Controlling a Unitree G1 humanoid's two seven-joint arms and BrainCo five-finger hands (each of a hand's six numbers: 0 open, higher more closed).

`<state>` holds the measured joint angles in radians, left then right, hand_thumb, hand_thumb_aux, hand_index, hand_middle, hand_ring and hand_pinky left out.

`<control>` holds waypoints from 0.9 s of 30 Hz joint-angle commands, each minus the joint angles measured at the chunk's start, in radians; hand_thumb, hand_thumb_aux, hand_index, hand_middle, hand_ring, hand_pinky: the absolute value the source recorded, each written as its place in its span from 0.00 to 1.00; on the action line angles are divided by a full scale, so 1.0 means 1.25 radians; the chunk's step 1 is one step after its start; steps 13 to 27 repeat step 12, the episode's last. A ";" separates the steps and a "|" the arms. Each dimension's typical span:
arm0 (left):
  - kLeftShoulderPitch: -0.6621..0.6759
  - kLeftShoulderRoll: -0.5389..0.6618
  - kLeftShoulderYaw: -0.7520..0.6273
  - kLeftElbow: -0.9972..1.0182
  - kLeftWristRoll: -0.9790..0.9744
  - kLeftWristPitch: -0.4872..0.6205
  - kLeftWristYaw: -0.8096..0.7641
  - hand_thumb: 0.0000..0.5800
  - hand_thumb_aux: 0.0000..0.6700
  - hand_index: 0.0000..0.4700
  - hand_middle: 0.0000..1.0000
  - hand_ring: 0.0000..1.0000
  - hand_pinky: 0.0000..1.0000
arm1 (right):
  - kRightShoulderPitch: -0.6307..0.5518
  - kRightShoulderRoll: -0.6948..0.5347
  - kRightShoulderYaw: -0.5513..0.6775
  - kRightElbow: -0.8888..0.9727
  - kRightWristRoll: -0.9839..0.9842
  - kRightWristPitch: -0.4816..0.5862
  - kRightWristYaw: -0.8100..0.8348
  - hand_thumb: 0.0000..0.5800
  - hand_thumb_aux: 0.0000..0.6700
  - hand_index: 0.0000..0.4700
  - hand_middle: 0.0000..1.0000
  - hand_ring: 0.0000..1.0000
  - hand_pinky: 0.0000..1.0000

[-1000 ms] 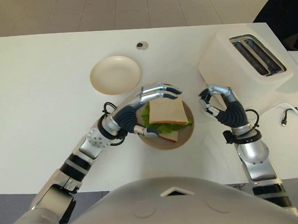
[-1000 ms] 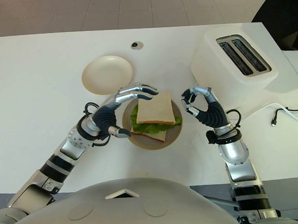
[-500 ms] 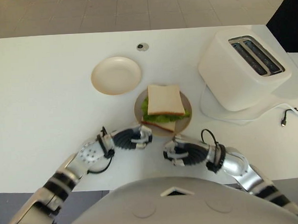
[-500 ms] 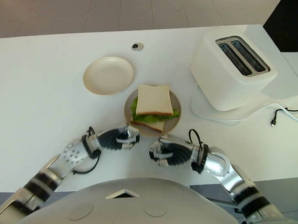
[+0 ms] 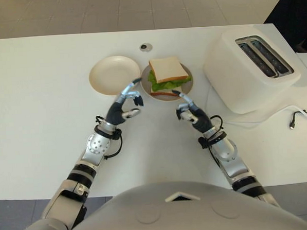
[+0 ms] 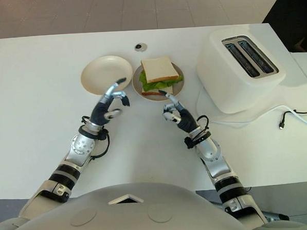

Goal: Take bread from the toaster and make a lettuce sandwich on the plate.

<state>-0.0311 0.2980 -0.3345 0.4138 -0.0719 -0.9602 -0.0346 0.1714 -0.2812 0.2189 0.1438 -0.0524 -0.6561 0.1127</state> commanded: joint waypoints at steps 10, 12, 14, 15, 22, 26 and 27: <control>-0.052 -0.190 0.194 0.213 0.075 -0.019 0.125 0.00 0.00 0.00 0.00 0.00 0.00 | -0.164 0.098 -0.194 0.232 -0.077 -0.034 -0.259 0.00 0.00 0.00 0.00 0.00 0.00; -0.055 -0.205 0.191 0.217 0.096 -0.025 0.126 0.00 0.00 0.00 0.00 0.00 0.00 | -0.171 0.091 -0.198 0.243 -0.081 -0.041 -0.259 0.00 0.00 0.00 0.00 0.00 0.00; -0.055 -0.205 0.191 0.217 0.096 -0.025 0.126 0.00 0.00 0.00 0.00 0.00 0.00 | -0.171 0.091 -0.198 0.243 -0.081 -0.041 -0.259 0.00 0.00 0.00 0.00 0.00 0.00; -0.055 -0.205 0.191 0.217 0.096 -0.025 0.126 0.00 0.00 0.00 0.00 0.00 0.00 | -0.171 0.091 -0.198 0.243 -0.081 -0.041 -0.259 0.00 0.00 0.00 0.00 0.00 0.00; -0.055 -0.205 0.191 0.217 0.096 -0.025 0.126 0.00 0.00 0.00 0.00 0.00 0.00 | -0.171 0.091 -0.198 0.243 -0.081 -0.041 -0.259 0.00 0.00 0.00 0.00 0.00 0.00; -0.055 -0.205 0.191 0.217 0.096 -0.025 0.126 0.00 0.00 0.00 0.00 0.00 0.00 | -0.171 0.091 -0.198 0.243 -0.081 -0.041 -0.259 0.00 0.00 0.00 0.00 0.00 0.00; -0.055 -0.205 0.191 0.217 0.096 -0.025 0.126 0.00 0.00 0.00 0.00 0.00 0.00 | -0.171 0.091 -0.198 0.243 -0.081 -0.041 -0.259 0.00 0.00 0.00 0.00 0.00 0.00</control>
